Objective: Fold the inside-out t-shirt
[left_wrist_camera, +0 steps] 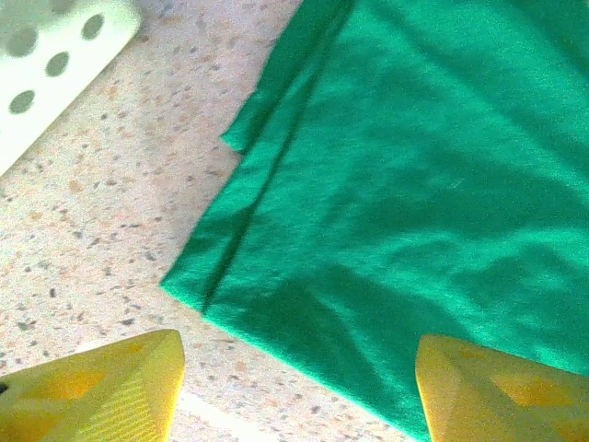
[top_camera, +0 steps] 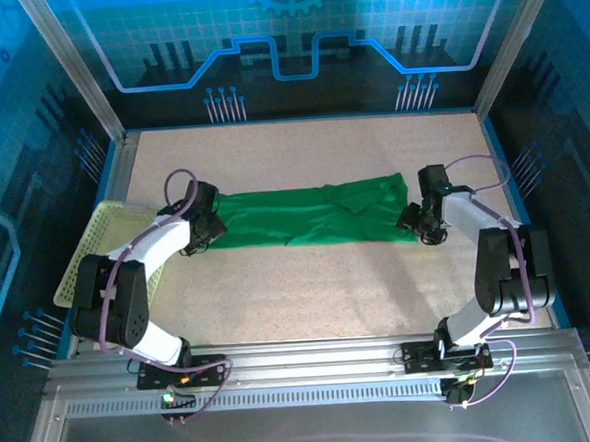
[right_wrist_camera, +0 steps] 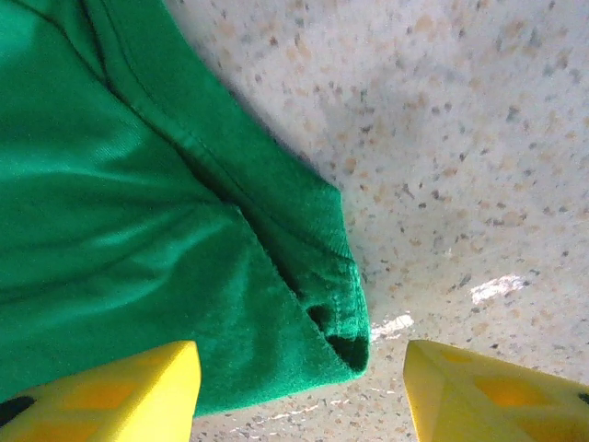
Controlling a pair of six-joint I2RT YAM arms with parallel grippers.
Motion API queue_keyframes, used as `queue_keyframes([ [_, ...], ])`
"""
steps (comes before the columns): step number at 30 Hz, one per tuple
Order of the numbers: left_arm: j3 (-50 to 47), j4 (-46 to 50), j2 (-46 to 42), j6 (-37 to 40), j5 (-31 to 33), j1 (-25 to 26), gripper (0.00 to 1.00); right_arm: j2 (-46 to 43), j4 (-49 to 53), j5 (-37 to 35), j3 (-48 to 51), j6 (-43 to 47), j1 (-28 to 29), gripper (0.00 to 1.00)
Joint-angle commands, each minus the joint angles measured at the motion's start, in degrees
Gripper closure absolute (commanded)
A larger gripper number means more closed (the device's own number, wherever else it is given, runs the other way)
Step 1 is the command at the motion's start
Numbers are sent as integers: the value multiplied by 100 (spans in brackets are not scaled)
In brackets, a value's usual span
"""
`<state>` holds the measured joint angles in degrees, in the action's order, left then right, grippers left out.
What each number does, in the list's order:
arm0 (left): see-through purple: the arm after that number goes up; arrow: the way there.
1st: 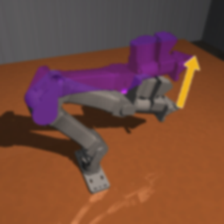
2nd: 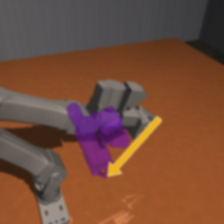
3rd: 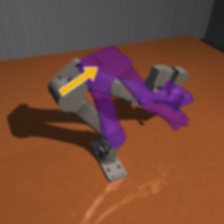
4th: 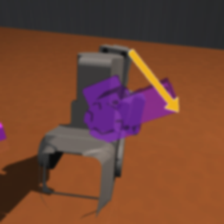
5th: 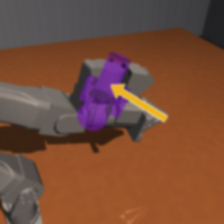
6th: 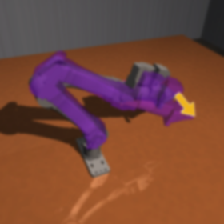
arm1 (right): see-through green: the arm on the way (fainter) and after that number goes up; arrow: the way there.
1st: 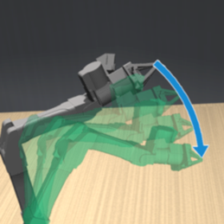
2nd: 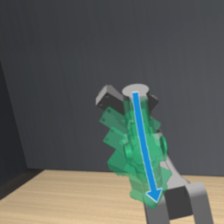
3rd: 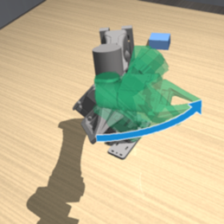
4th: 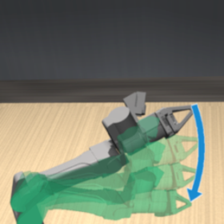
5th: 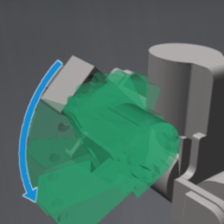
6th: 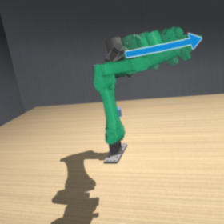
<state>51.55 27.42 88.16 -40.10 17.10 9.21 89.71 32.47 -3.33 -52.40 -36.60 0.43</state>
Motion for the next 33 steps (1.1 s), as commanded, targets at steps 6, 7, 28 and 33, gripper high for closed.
queue_keyframes([
  [6,56,63,466,78,-410,-268,40,178,-162,178,-32,22,-6,38],
  [7,67,70,494,76,-433,-290,41,178,-154,169,-33,17,-11,38],
  [28,209,-44,689,266,-423,-384,66,168,16,-88,-76,31,-40,38],
  [33,101,-17,519,270,-277,-381,70,165,30,-71,-43,-20,-37,38],
])
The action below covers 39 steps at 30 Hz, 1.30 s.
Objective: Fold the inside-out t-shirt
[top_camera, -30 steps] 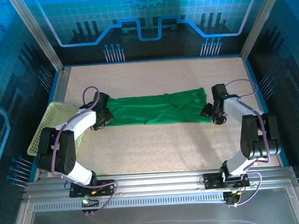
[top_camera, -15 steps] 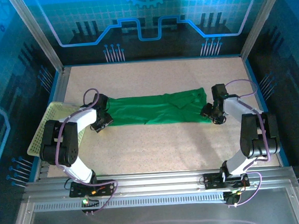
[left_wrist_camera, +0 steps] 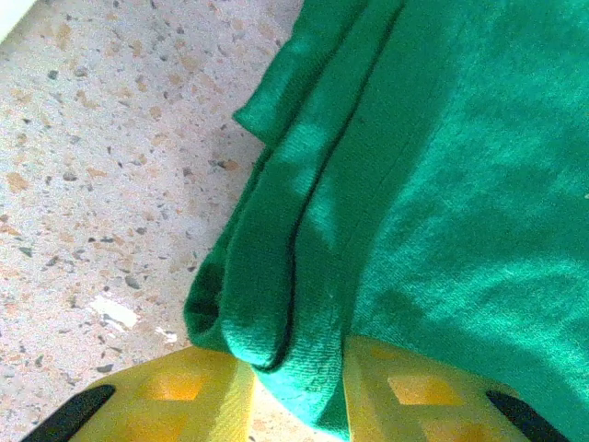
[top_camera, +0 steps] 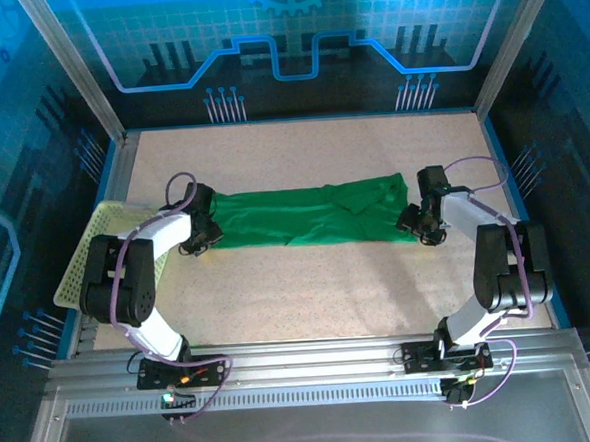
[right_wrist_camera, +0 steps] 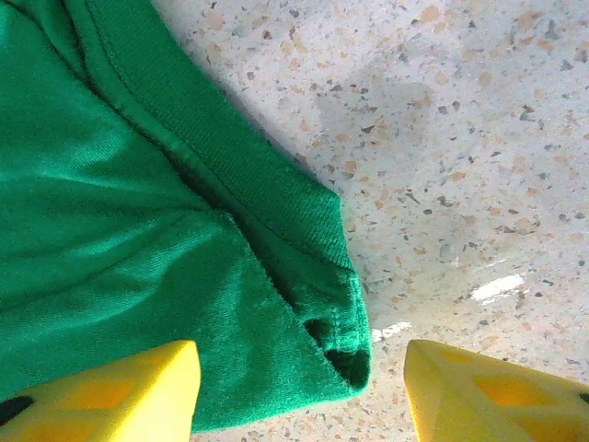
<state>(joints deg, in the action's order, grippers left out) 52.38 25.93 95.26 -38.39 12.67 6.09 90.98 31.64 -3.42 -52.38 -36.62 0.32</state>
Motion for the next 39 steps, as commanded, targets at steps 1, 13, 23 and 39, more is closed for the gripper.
queue_keyframes([
  [1,9,131,-199,96,157,-66,70,34,107,-66,-44,-25,-6,38],
  [13,-77,52,-166,95,113,-64,79,297,42,125,-101,-25,90,50],
  [23,-229,65,-373,139,250,-185,87,210,76,-349,-106,44,-414,99],
  [39,-571,35,-664,42,396,-267,84,161,-25,-285,-231,143,-680,100],
])
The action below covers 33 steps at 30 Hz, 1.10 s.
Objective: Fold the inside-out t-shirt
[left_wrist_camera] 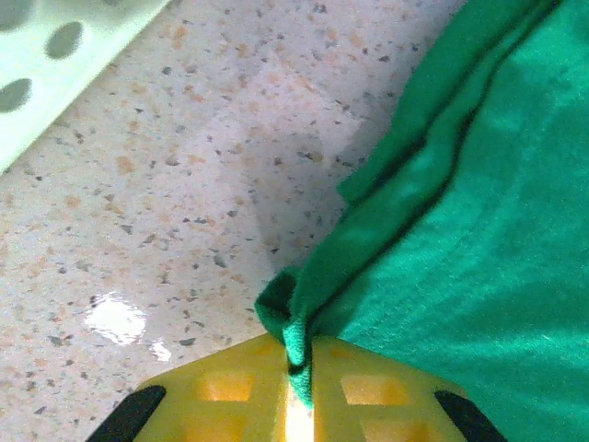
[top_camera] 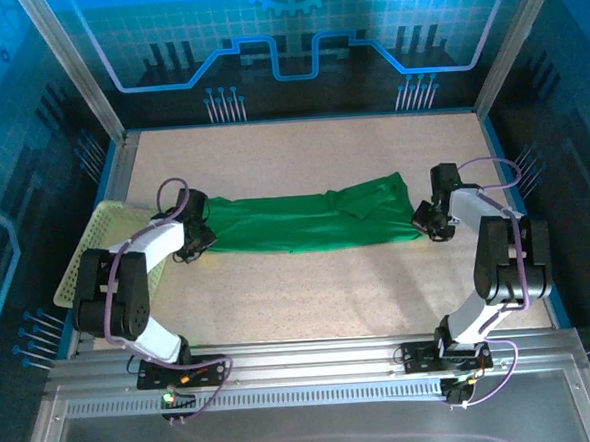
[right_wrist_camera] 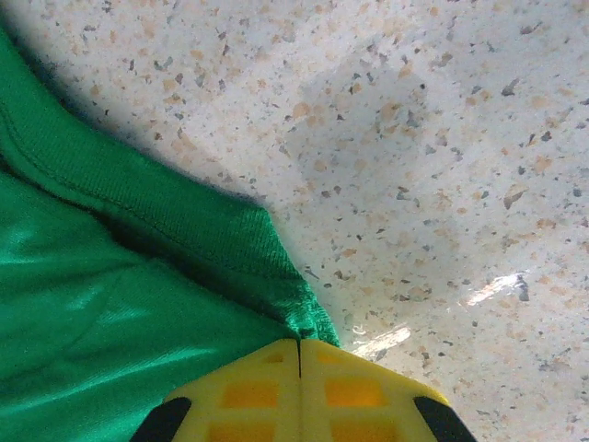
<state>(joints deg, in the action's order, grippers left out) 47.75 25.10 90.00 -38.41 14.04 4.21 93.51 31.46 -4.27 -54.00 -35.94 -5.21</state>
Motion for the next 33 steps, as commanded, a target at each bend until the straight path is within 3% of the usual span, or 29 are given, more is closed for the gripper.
queue_keyframes([
  [1,-97,122,-140,40,262,-78,83,-113,-24,-184,-66,70,-127,100],
  [12,-288,105,-516,5,534,-78,84,-305,-1,-144,5,96,-138,100],
  [14,-290,83,-591,26,379,-74,83,-325,-8,-92,0,101,-136,100],
  [17,-332,7,-654,65,76,-55,73,-325,-8,-56,-7,99,-131,100],
  [24,-442,-558,-526,240,-904,-28,70,-316,-27,-30,2,114,-130,100],
  [33,-212,-595,-63,343,-946,-34,65,-275,-26,-23,-4,142,-136,100],
])
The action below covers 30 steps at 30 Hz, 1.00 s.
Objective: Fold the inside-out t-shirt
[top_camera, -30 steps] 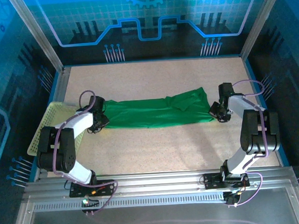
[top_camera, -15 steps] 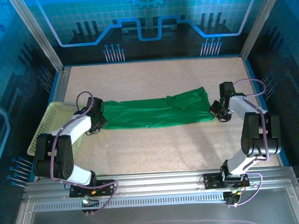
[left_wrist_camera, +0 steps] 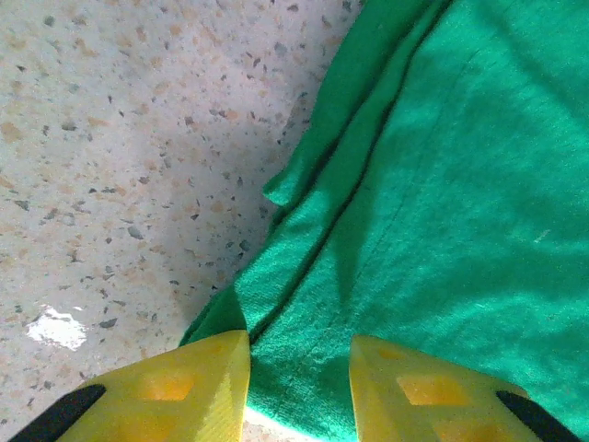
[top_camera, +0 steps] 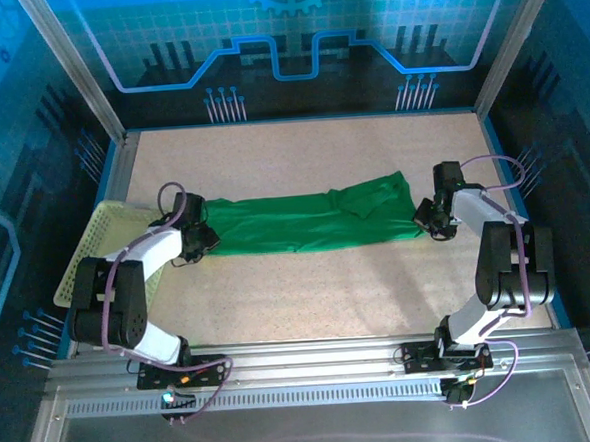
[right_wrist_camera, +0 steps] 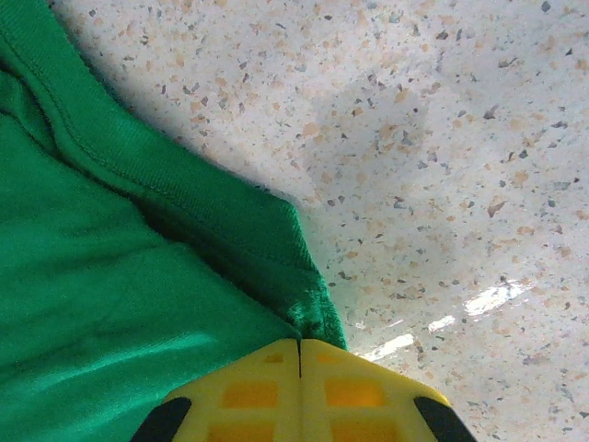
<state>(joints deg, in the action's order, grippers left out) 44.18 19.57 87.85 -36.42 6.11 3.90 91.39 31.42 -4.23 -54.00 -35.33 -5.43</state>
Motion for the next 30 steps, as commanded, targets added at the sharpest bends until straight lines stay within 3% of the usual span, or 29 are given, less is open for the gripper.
queue_keyframes([
  [1,153,-40,180,144,-154,-4,65,-52,-22,-25,-5,79,-114,100],
  [10,172,122,54,211,274,-19,58,-34,-22,-7,-17,89,-108,100],
  [15,290,85,186,276,145,-93,56,-47,0,-11,-19,88,-108,100],
  [30,319,72,262,258,-166,-92,64,-44,13,-42,-32,79,-110,100],
])
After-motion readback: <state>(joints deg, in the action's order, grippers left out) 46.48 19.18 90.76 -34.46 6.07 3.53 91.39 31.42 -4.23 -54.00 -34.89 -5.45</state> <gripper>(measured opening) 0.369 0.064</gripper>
